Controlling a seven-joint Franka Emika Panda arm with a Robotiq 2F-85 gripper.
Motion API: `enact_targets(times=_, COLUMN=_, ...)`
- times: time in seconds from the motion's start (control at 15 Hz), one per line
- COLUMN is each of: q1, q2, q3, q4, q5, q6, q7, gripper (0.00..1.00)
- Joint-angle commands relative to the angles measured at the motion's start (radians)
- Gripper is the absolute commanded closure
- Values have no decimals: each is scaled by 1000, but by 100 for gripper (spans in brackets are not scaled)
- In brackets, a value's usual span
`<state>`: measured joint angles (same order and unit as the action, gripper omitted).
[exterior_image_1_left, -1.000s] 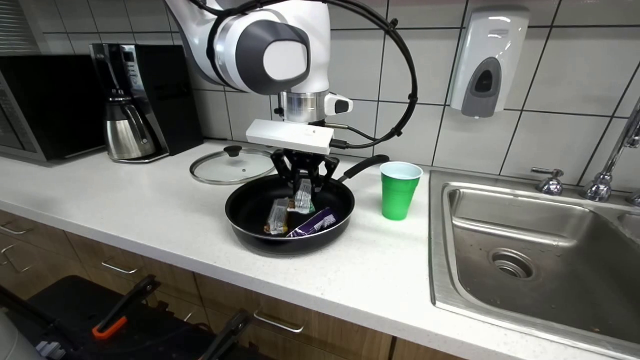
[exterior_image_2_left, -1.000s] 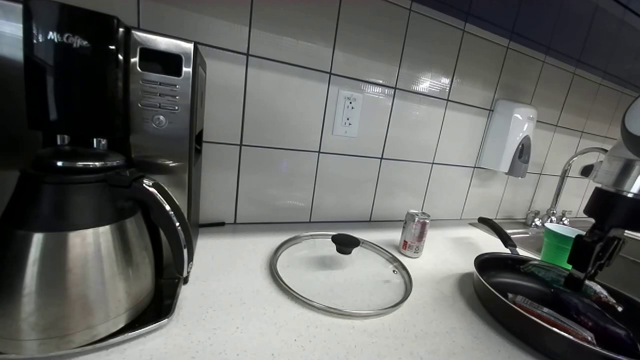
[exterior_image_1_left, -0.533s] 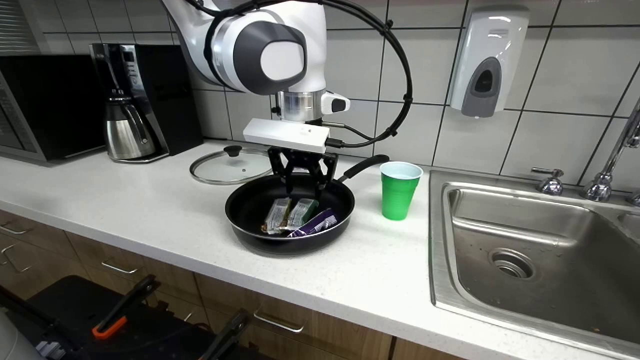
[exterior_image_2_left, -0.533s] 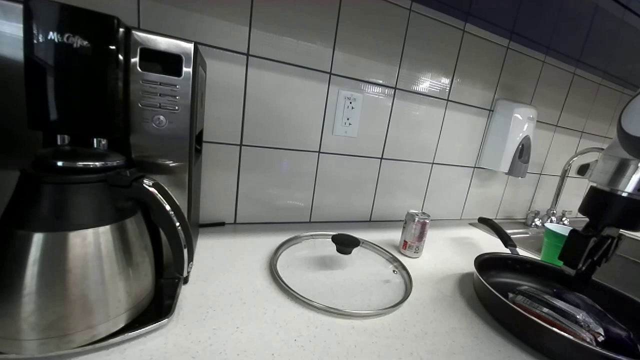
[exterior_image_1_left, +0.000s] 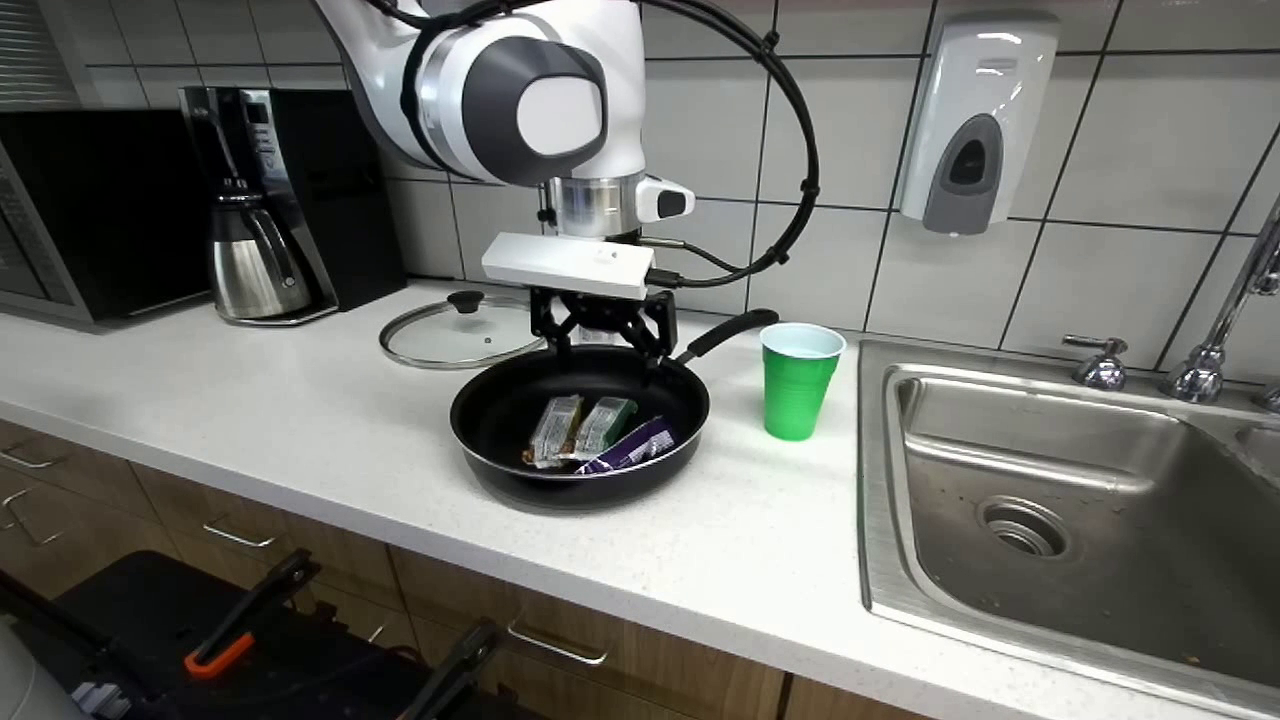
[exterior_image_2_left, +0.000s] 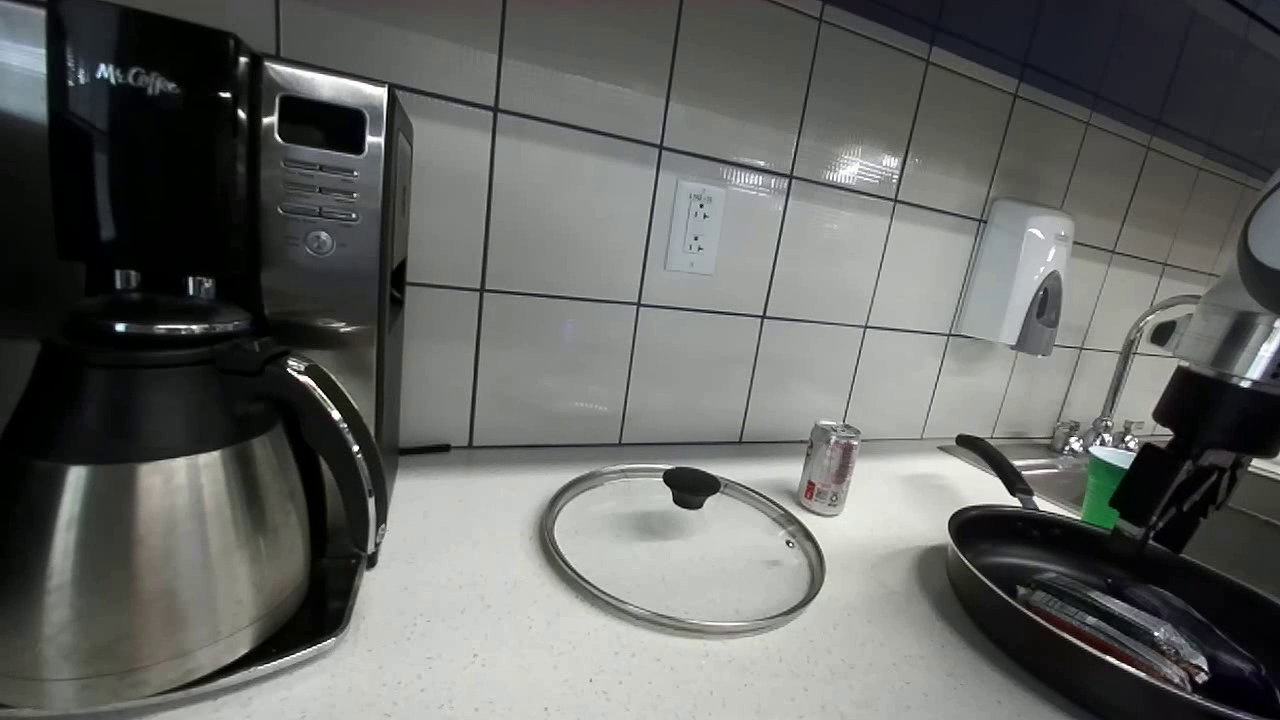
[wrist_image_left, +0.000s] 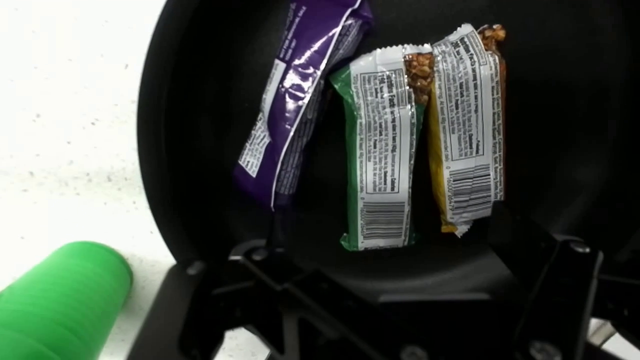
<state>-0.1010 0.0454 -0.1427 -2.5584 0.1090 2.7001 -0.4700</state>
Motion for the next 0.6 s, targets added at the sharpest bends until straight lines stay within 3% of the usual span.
enact_targets(times=0.0, q1=4, q2=-53, q3=9, q4=-33, q5=-192, q6=-13, q7=157, gripper=0)
enact_targets(times=0.2, q1=14, q2=-87, q3=23, q4=-35, q5=-269, q6=-38, q7=202, gripper=0)
enact_targets(times=0.53, q1=45, q2=-154, q3=58, q4=-44, q5=-223, q6=-51, q7=188, gripper=0)
